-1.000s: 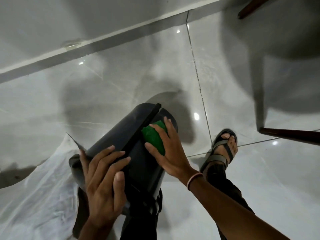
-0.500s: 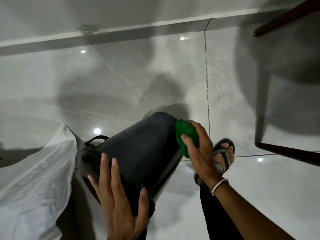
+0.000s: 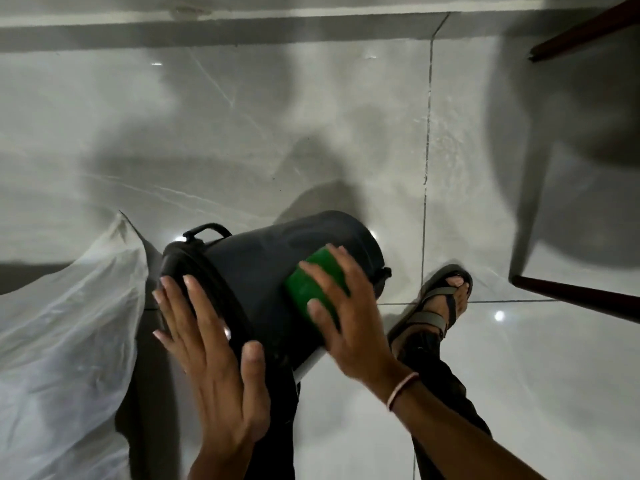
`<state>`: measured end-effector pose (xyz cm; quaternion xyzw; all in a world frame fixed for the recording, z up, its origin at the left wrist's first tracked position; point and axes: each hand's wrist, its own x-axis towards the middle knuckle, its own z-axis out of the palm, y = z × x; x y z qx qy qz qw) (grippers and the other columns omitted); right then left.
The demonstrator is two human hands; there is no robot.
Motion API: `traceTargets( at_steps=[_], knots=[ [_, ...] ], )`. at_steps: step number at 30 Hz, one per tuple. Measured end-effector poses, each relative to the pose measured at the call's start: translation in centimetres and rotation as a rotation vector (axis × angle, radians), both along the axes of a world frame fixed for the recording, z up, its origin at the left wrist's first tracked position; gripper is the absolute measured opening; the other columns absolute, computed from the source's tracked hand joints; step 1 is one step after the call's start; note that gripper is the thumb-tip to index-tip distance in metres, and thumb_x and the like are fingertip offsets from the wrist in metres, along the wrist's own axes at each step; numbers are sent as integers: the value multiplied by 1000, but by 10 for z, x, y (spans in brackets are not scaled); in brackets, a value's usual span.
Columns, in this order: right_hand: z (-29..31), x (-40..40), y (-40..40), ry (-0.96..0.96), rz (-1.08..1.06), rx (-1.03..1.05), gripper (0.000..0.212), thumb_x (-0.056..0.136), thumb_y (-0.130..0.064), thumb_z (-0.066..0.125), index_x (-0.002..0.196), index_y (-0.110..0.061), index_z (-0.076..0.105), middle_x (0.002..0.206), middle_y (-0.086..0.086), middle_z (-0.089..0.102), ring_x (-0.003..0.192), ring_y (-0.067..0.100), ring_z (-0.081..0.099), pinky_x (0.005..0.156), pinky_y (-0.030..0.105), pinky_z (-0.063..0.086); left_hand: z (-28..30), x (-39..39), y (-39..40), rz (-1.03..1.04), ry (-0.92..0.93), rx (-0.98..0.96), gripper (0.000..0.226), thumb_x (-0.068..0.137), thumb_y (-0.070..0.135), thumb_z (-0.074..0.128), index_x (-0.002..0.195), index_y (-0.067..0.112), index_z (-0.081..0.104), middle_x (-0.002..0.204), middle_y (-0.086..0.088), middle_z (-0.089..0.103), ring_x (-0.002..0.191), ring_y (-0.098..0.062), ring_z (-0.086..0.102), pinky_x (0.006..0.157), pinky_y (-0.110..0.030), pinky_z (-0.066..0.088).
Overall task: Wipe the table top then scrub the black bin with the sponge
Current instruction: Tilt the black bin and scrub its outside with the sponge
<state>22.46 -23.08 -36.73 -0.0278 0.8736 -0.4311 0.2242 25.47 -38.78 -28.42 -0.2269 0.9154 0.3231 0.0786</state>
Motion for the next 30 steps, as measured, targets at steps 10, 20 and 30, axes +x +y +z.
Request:
traceTargets(
  at_steps=[10,20,30],
  knots=[
    [38,2,-38,-67,-117,-50,48,103,-48,38,147,-37,50,169,4,31,160,21,19,129,40,18,8,-13,-2,312,-29,183,63,108,46,12,168,31,2,177,21,-2,163,2,-9,135,-54,-5],
    [-63,-63,26,-373,-375,198,66,94,-64,35,140,-23,59,147,14,55,140,39,48,118,49,37,1,6,-7,-53,-85,25,70,105,64,11,167,37,-4,179,-3,-8,166,-23,-12,127,-74,-4],
    [17,12,-22,-46,-53,8,54,104,-57,35,154,-37,39,170,4,28,160,25,21,128,43,22,2,7,-16,84,-69,113,71,103,39,24,167,25,-4,180,4,-6,166,-18,-10,132,-64,-4]
  ],
)
